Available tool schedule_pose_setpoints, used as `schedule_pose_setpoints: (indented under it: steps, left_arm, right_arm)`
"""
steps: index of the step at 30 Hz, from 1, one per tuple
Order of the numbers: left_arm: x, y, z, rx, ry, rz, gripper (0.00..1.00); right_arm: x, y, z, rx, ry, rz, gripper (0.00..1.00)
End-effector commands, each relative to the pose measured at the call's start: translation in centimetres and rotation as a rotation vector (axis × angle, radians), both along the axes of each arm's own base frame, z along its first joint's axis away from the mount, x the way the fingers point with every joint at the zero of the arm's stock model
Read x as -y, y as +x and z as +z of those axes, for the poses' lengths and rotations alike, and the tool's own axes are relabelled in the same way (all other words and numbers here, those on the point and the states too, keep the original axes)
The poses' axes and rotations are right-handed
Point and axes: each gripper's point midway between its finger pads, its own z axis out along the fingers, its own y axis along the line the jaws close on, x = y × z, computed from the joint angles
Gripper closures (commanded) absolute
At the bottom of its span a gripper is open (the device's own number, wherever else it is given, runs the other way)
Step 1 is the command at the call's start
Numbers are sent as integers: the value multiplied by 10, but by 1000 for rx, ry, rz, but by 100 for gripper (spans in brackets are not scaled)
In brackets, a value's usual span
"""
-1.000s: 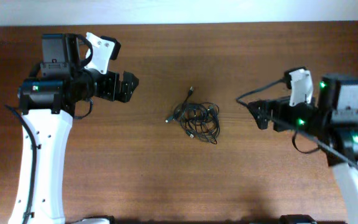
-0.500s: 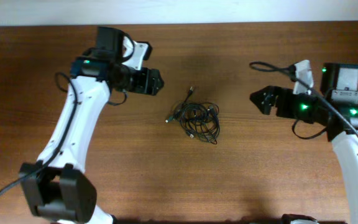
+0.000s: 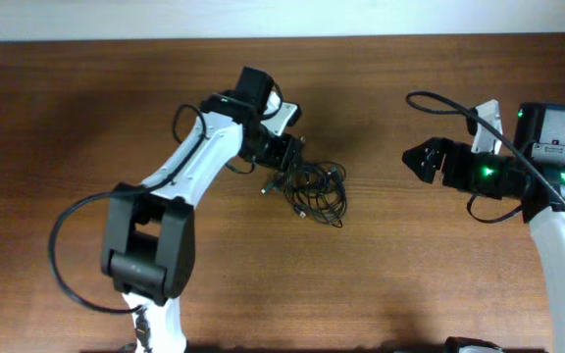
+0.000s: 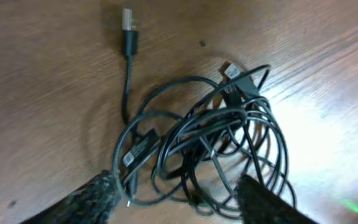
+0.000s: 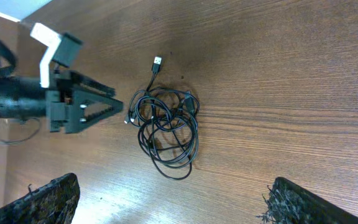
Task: Untangle cables
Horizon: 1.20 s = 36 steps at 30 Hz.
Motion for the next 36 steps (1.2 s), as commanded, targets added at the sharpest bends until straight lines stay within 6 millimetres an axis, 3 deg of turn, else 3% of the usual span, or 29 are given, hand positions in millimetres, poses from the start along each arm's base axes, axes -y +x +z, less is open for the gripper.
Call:
schedule_pose_setpoints:
  steps: [1,6,13,18,20,22,25,27,29,33,36]
  left_arm:
    - [3,11,-18,25,37,-21,48]
    - [2,16,-48,22,81,-48,65]
    - [17,4,-69,-7,94,-113,69]
    - [25,1,-71,1,98,-130,82]
    - [25,3,-71,9,96,-129,100]
    - [27,4,-70,13,88,-130,100]
    - [47,7,-38,13,-61,-153,100]
    - [59,17,11,44,-194,-166,100]
    - [57,25,57,94,-238,-162,100]
    - [54,20,106,149,-256,-164,100]
    - [59,4,139,158,-330,-193,100]
  right_arm:
    - [7,4,5,14,-34,-26,2]
    - [8,5,3,6,-38,-33,2]
    - [8,2,1,-6,-37,-33,2]
    - [8,2,1,-6,-37,-33,2]
    - [8,2,1,-6,-37,-33,2]
    - [7,2,1,-6,-36,-31,2]
    - [7,2,1,-6,-36,-31,2]
    - [7,2,1,-7,-36,-31,2]
    - [6,2,2,-5,-28,-26,2]
    - [-2,4,9,24,17,4,2]
    - [-15,10,24,91,84,58,2]
